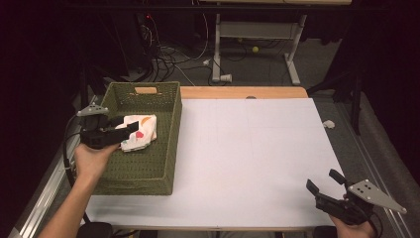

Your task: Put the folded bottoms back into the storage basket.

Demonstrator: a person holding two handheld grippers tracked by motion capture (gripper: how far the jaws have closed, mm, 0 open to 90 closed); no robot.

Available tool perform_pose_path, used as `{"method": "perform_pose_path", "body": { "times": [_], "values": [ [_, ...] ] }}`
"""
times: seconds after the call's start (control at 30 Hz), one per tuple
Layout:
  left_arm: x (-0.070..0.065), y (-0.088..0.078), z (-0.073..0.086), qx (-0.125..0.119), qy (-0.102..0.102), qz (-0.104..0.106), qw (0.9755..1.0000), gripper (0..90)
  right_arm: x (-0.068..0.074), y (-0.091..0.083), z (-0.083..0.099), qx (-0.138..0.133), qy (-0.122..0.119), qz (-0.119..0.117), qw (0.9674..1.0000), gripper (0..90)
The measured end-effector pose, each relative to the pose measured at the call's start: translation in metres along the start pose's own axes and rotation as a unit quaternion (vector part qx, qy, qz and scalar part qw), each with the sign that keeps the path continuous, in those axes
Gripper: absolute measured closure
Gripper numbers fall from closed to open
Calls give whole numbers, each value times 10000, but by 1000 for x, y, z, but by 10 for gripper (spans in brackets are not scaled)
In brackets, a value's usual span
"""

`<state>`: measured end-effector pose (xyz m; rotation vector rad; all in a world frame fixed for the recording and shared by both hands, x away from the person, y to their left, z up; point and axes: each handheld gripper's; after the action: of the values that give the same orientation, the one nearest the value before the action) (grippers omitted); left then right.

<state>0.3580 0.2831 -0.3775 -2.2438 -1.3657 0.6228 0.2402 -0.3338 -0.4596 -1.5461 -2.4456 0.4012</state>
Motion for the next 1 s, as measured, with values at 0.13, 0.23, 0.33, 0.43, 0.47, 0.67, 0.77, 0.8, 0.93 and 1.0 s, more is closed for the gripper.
{"method": "perform_pose_path", "body": {
  "times": [0.13, 0.23, 0.33, 0.43, 0.47, 0.67, 0.77, 0.8, 0.93, 1.0],
  "values": [
    [-2, -2, 4, -48, 6, 41, 10000, 350, 0, 0, 0, -1, -6, 5, 10000, 176],
    [-4, -4, 6, -114, 27, 47, 9999, 350, 0, 0, 0, -1, 6, 4, 10000, 176],
    [-6, -7, 9, -184, 34, 61, 9998, 349, 0, 0, 0, -2, 8, 3, 10000, 176],
    [-6, -10, 12, -223, -1, 77, 9997, 345, 0, 0, 0, -1, 18, 6, 10000, 177],
    [-6, -10, 12, -223, -1, 77, 9997, 332, 0, 0, 0, -4, 14, 4, 10000, 176],
    [-8, -16, 21, -307, -63, 94, 9995, 332, 0, 0, 0, -2, 1, -2, 10000, 176],
    [-9, -19, 26, -319, -26, 75, 9995, 332, 0, 0, 0, -2, -3, 5, 10000, 176],
    [-10, -20, 27, -335, -19, 65, 9994, 332, 0, 0, 0, -4, -4, 6, 10000, 176],
    [-12, -26, 32, -434, -7, 73, 9990, 331, 0, 0, 0, 4, 19, 12, 10000, 176],
    [-13, -27, 35, -444, -19, 81, 9990, 332, 0, 0, 0, -1, 28, 11, 10000, 176]
  ]
}}
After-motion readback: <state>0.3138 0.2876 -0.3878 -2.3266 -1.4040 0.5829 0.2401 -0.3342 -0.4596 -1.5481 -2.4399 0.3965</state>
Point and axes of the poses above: each handheld gripper's, and its own axes: y roughly forward along the jaws, z roughly out of its underside, x roughly to its left, and after that the axes turned 2 degrees about -z, right-handed
